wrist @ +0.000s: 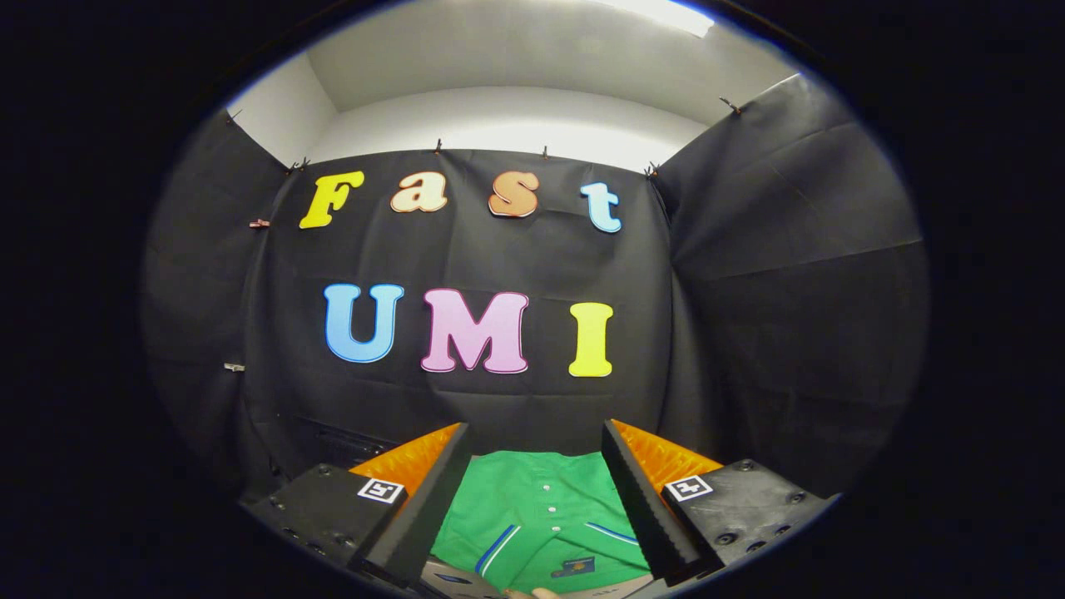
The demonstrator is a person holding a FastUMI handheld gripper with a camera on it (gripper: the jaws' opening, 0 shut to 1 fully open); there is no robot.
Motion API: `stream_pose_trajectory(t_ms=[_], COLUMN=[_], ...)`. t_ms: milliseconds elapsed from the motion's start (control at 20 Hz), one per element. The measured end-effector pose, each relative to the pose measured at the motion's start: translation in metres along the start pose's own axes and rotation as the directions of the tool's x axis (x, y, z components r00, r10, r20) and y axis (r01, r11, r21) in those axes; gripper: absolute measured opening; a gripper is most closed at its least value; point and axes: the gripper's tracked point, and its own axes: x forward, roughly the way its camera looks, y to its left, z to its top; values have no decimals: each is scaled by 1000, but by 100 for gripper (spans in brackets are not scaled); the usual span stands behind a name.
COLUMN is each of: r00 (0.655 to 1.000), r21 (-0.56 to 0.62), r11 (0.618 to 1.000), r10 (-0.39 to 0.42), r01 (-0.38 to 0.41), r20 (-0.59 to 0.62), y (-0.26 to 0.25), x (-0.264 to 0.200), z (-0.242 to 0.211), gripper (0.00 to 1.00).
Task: Put the clothes into the washing machine and then close the washing machine lid.
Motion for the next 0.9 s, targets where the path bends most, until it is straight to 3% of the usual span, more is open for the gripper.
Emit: stream_pose_trajectory(t_ms=[450,900], r00=[981,884], r21=[21,1], r11=[1000,1000], r10=[-9,-18], r01=[13,20], r20=[-195,-467], y=[-17,-25], x=[77,129], z=[-41,-130], gripper=[98,99])
